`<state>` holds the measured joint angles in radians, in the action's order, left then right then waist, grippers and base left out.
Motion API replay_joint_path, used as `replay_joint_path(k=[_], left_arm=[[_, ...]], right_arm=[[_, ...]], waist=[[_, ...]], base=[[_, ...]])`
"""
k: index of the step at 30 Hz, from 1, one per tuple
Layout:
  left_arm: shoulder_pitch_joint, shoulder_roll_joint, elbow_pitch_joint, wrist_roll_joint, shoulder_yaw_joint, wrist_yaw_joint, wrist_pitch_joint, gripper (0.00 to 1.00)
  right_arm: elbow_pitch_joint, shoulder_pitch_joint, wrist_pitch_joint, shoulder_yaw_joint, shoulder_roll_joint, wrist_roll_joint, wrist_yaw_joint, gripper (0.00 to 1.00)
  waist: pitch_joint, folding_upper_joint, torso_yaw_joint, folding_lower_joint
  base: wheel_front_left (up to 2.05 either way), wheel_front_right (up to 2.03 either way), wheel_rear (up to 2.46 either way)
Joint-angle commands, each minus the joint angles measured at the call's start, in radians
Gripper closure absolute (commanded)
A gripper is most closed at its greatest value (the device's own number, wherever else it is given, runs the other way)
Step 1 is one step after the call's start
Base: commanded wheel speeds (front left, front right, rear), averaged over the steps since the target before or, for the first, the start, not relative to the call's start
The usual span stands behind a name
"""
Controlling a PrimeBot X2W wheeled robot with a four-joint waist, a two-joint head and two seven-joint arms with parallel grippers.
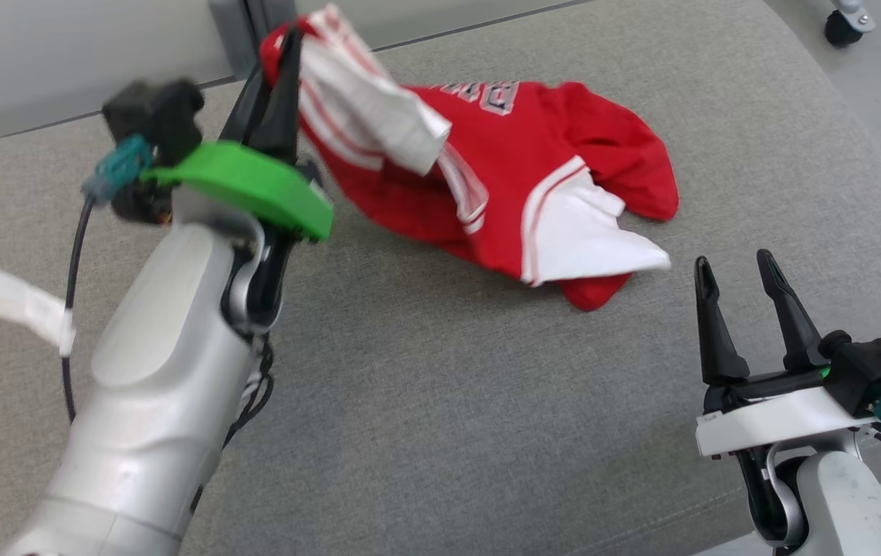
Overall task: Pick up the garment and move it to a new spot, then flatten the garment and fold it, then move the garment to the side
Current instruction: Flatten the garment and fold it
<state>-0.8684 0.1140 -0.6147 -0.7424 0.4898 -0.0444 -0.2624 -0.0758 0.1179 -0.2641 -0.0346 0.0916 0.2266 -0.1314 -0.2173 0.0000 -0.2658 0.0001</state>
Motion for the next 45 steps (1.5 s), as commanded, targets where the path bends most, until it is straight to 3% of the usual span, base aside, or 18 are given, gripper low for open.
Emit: replay_joint_path(k=[1, 5, 12, 13, 14, 18, 21, 25, 28, 35, 39, 45], left_arm=[[0.043, 0.024, 0.015, 0.041, -0.025, 0.008, -0.003, 1.0], [0.173, 0.053, 0.042, 0.131, -0.118, 0.012, -0.003, 1.0], [0.235, 0.059, 0.042, 0.282, -0.242, 0.001, -0.003, 1.0], [0.245, 0.055, 0.017, 0.288, -0.261, 0.006, -0.003, 0.11], [0.241, 0.057, 0.013, 0.299, -0.268, 0.004, -0.003, 0.0], [0.297, 0.059, 0.06, 0.373, -0.337, 0.041, -0.003, 0.0], [0.376, 0.043, 0.178, 0.438, -0.397, 0.091, -0.002, 0.0], [0.508, 0.007, 0.351, 0.573, -0.382, 0.158, -0.002, 0.0], [0.594, -0.028, 0.4, 0.687, -0.252, 0.176, -0.002, 0.0], [0.539, -0.06, 0.248, 0.772, 0.001, 0.159, 0.078, 0.0], [0.466, -0.063, 0.184, 0.727, 0.172, 0.135, 0.162, 0.0], [0.284, -0.061, 0.119, 0.635, 0.418, 0.181, 0.29, 0.0]], right_arm=[[0.004, -0.007, 0.0, 0.002, 0.003, -0.005, 0.001, 0.0], [0.008, -0.012, 0.0, -0.002, 0.02, 0.0, 0.001, 0.0], [0.007, -0.002, 0.0, -0.015, 0.037, 0.0, 0.001, 0.0], [0.006, -0.001, 0.0, -0.02, 0.037, 0.0, 0.001, 0.0], [0.005, -0.002, 0.0, -0.022, 0.037, 0.001, 0.001, 0.0], [0.001, -0.02, 0.0, -0.032, 0.032, 0.006, 0.001, 0.0], [-0.001, -0.041, 0.0, -0.024, 0.025, 0.004, 0.001, 0.0], [-0.004, -0.075, 0.0, -0.008, 0.022, -0.001, 0.001, 0.0], [-0.009, -0.099, 0.0, -0.008, 0.02, -0.009, 0.001, 0.0], [-0.006, -0.076, 0.0, -0.025, 0.022, 0.001, 0.001, 0.0], [-0.009, -0.065, -0.001, -0.027, 0.019, 0.004, 0.001, 0.0], [-0.02, -0.035, 0.0, -0.027, 0.005, 0.018, 0.001, 0.0]], waist=[[-0.004, 0.0, 0.022, -0.0001], [-0.018, 0.0, 0.048, -0.0001], [-0.026, 0.0, 0.068, -0.0001], [-0.022, 0.0, 0.067, -0.0001], [-0.019, 0.0, 0.065, -0.0001], [0.011, 0.0, 0.054, -0.0001], [0.038, 0.0, 0.047, -0.0001], [0.073, 0.0, 0.051, -0.0001], [0.1, 0.0, 0.054, -0.0001], [0.092, 0.0, 0.009, -0.0001], [0.068, 0.0, -0.036, -0.0001], [-0.004, 0.0, -0.117, -0.0001]], base=[[0.0, 0.0, 0.0], [0.0, 0.0, 0.0], [0.0, 0.0, 0.0], [0.0, 0.0, 0.0], [0.0, 0.0, 0.0], [0.0, 0.0, 0.0], [0.0, 0.0, 0.0], [0.0, 0.0, 0.0], [0.0, 0.0, 0.0], [0.0, 0.0, 0.0], [0.0, 0.0, 0.0], [0.0, 0.0, 0.0]])
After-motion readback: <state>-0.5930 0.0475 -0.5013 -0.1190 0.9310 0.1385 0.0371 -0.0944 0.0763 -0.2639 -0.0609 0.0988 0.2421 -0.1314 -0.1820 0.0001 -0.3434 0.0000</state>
